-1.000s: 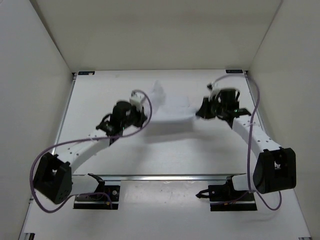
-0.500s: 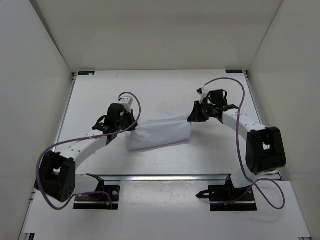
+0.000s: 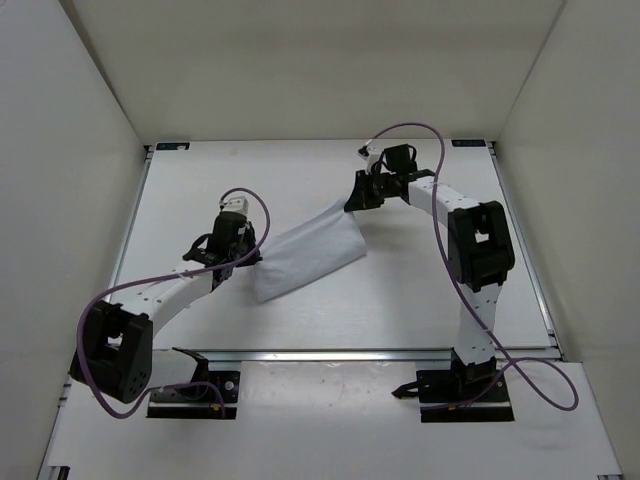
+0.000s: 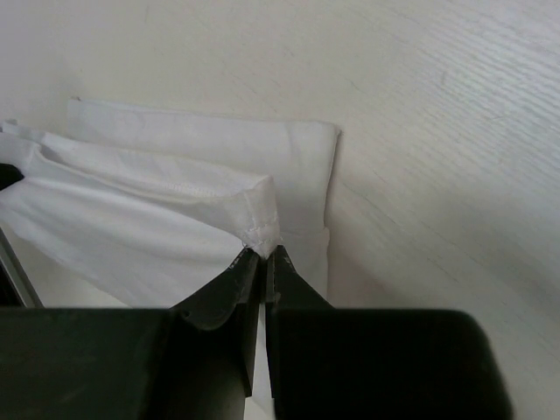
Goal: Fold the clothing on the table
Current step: Fold the skirt
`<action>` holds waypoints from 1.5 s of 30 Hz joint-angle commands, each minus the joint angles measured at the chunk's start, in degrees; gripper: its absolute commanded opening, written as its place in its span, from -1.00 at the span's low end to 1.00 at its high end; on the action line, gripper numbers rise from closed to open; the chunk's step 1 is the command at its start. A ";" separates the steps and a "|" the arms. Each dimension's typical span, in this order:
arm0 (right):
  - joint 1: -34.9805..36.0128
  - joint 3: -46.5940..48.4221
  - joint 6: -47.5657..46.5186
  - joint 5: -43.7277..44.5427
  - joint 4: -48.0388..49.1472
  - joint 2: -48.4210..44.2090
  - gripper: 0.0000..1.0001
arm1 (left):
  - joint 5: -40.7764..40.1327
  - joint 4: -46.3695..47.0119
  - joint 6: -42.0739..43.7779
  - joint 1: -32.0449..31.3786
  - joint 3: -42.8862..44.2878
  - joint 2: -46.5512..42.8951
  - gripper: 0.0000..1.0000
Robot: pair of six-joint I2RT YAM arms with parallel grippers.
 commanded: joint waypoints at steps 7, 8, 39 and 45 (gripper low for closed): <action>2.18 10.33 -1.95 -0.58 -2.01 7.59 -1.00 | -3.76 -1.39 -2.92 4.15 -4.95 -4.63 -1.00; 2.27 11.91 -1.95 -0.15 -2.79 8.21 -1.00 | -4.02 -1.38 -2.65 4.51 -4.59 -4.11 -1.00; 5.70 -8.92 -6.25 7.84 -5.24 -4.45 0.49 | 2.22 -9.72 -4.06 1.61 -6.70 -10.79 -0.62; 6.05 -6.09 -6.26 8.82 -6.22 -1.11 0.40 | 0.55 -9.73 -3.97 2.57 -4.95 -5.70 -0.96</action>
